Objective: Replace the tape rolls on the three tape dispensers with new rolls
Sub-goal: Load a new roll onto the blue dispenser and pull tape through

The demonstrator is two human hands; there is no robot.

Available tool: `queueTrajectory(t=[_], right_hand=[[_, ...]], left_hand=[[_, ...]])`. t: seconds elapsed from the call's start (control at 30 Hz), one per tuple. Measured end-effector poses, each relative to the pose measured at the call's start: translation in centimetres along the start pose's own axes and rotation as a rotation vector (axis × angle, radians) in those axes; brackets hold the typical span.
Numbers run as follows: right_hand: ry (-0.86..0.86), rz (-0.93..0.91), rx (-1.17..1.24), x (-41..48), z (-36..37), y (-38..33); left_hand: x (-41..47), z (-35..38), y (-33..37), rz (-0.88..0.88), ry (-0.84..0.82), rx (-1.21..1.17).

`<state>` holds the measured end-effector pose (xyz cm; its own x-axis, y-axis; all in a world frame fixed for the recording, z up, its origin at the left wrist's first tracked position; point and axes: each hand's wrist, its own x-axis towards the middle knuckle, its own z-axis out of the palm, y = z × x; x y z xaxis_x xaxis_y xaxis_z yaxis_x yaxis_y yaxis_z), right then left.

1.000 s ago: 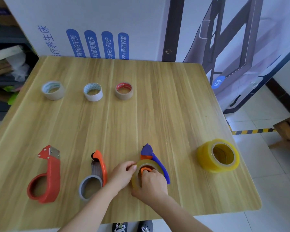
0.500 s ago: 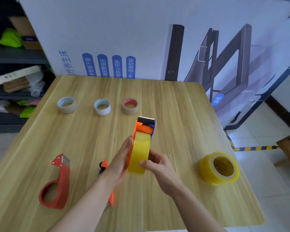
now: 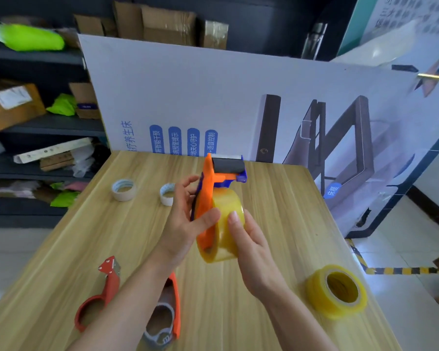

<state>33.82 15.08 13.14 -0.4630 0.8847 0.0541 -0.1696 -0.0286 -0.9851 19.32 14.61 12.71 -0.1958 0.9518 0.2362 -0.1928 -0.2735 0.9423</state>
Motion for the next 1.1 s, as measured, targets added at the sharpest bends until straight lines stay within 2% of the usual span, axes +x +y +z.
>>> queueTrajectory(t=[0.1,0.23,0.3,0.43,0.6,0.9,1.1], right_hand=[[0.003,-0.006,-0.010,-0.2,0.6,-0.8],[-0.015,-0.048,-0.009,-0.2,0.9,-1.6],[-0.018,-0.061,-0.024,-0.1,0.9,-1.9],[-0.025,-0.080,-0.064,0.0,1.2,-2.4],[0.041,-0.156,-0.209,0.0,1.9,-3.3],[0.046,-0.221,-0.316,-0.8,2.2,-4.0],[0.045,-0.204,-0.356,-0.9,1.9,-4.1]], left_hand=[[-0.4,0.2,1.8,0.060,-0.094,0.046],[-0.5,0.5,3.5,0.119,-0.037,0.144],[-0.8,0.5,4.3,0.209,0.026,0.310],[-1.0,0.3,5.9,0.515,0.115,0.804],[-0.6,0.0,7.2,0.646,0.086,1.096],[-1.2,1.3,7.9,0.744,0.218,1.353],[-1.5,1.1,8.2,0.696,0.073,1.304]])
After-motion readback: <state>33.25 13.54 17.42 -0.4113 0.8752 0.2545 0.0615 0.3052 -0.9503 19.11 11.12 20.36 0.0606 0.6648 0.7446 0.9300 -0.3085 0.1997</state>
